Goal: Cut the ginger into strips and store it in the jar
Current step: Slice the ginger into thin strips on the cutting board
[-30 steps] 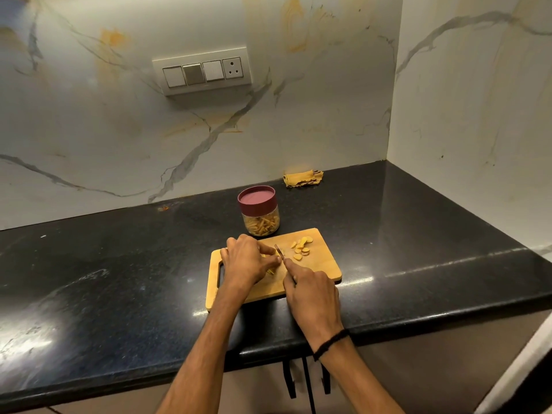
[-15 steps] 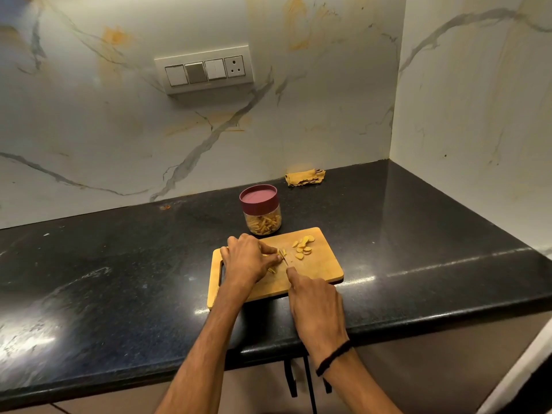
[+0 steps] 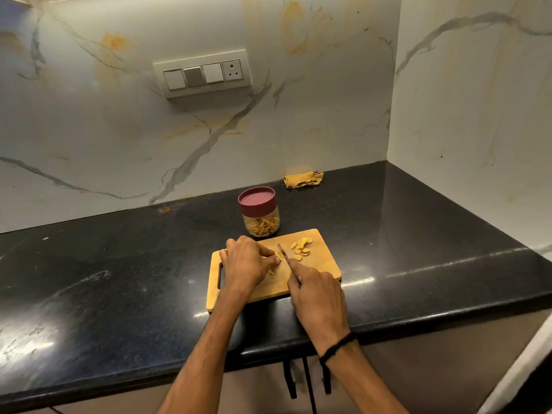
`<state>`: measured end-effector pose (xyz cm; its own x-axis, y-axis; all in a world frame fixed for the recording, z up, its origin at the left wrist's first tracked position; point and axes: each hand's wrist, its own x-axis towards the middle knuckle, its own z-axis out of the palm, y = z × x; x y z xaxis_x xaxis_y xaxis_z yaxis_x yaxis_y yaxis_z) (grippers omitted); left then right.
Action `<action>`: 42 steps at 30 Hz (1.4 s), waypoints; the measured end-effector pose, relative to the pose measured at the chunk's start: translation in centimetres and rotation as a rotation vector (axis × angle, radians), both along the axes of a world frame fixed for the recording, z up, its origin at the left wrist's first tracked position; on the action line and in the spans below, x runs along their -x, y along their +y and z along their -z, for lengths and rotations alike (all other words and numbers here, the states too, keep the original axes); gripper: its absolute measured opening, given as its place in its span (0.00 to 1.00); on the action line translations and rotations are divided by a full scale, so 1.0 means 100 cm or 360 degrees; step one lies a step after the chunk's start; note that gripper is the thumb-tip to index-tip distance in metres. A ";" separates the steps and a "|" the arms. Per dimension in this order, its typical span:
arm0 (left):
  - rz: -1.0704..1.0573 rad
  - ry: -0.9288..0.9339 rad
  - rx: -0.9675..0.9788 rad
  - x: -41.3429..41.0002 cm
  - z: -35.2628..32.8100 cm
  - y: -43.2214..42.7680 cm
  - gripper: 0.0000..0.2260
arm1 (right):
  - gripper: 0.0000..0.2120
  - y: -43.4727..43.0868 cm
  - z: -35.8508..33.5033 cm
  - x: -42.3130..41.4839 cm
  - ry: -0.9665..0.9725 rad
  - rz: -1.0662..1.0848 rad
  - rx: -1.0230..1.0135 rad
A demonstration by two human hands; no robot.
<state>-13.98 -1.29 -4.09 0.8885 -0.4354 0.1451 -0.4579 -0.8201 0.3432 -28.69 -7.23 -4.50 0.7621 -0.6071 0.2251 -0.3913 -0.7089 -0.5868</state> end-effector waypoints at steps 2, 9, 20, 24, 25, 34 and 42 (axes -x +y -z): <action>0.0003 0.0016 -0.0012 -0.001 0.000 0.000 0.11 | 0.20 -0.001 0.003 -0.007 -0.0016 -0.0013 -0.0016; 0.0007 0.0025 -0.0018 -0.003 0.000 -0.001 0.11 | 0.19 -0.001 0.006 -0.015 -0.0029 -0.0036 0.0086; 0.0013 0.0015 -0.0035 -0.003 0.000 -0.001 0.10 | 0.18 0.000 0.005 -0.020 0.0042 -0.0067 0.0212; 0.0002 -0.0008 -0.0060 -0.001 -0.002 -0.002 0.10 | 0.17 0.002 0.004 -0.028 0.0185 -0.0086 0.0308; -0.0001 -0.0016 -0.0077 0.000 -0.002 -0.003 0.11 | 0.17 0.004 0.005 -0.028 0.0216 -0.0087 0.0322; -0.0038 -0.0008 -0.0105 0.004 -0.005 -0.001 0.13 | 0.20 0.013 0.008 0.019 0.0274 -0.0099 0.0319; -0.0069 -0.0004 -0.0009 0.003 -0.002 -0.001 0.12 | 0.19 0.006 -0.002 0.027 0.0067 -0.0053 0.0044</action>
<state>-14.29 -1.44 -3.93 0.9062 -0.3972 0.1450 -0.4227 -0.8412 0.3373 -31.35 -6.65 -4.27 0.7908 -0.5753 0.2090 -0.3912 -0.7376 -0.5505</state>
